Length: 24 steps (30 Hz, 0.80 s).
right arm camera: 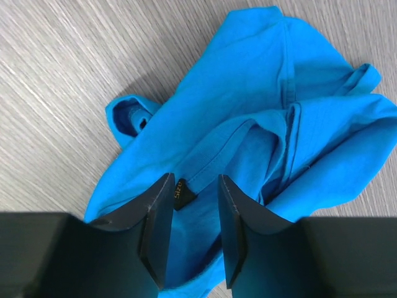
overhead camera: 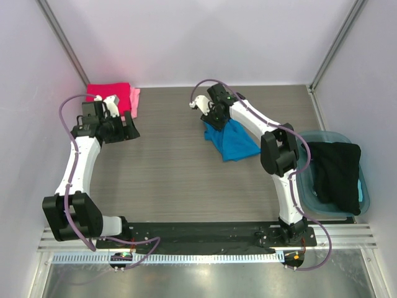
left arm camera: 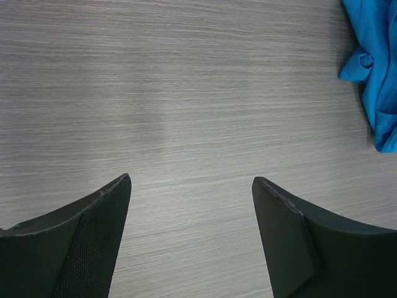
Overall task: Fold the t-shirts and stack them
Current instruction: Flatten the tshirt out
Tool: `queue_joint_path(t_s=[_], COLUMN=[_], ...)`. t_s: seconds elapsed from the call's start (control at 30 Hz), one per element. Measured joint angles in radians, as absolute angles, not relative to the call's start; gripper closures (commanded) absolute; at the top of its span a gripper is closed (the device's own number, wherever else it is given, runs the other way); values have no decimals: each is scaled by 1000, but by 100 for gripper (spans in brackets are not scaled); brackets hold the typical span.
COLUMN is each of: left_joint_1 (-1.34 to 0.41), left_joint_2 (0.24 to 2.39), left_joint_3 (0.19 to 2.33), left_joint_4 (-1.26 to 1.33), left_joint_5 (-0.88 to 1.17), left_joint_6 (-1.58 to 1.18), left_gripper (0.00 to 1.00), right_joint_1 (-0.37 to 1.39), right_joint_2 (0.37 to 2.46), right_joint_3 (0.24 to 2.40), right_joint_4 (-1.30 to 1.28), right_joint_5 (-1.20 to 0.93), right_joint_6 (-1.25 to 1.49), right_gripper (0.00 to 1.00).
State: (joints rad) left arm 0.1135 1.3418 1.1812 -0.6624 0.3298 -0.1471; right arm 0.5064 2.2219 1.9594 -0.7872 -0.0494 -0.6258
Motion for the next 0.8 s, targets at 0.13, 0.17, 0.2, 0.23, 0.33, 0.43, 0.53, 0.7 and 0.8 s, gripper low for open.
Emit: queue_joint_path(t_s=[0.13, 0.17, 0.2, 0.23, 0.33, 0.43, 0.53, 0.7, 0.8], left_joint_1=[114, 114, 115, 116, 120, 123, 125, 126, 126], left_joint_2=[1344, 1344, 1344, 1344, 1344, 1344, 1347, 1348, 1354], left_joint_3=[1181, 1181, 1181, 1181, 1181, 1182, 1187, 1189, 1197], left_joint_4=[-662, -662, -662, -662, -662, -662, -661, -657, -655], left_joint_5=[334, 334, 334, 334, 334, 335, 338, 342, 345], left_joint_6=[-150, -150, -150, -150, -151, -151, -151, -154, -155], left_gripper=[21, 20, 20, 21, 21, 21, 21, 21, 21], right_joint_1=[507, 507, 507, 507, 507, 507, 507, 507, 507], right_joint_2=[2234, 2239, 2243, 2247, 2257, 2265, 2267, 2264, 2239], right_joint_3=[1959, 1959, 1960, 1960, 1963, 1967, 1971, 1994, 2040], right_joint_4=[-786, -786, -786, -786, -786, -786, -786, -789, -807], right_joint_5=[-43, -42, -41, -39, -35, -27, -22, -18, -18], right_joint_6=[-623, -622, -620, -618, -614, -619, -613, -617, -619], right_gripper=[74, 74, 73, 69, 69, 93, 99, 99, 99])
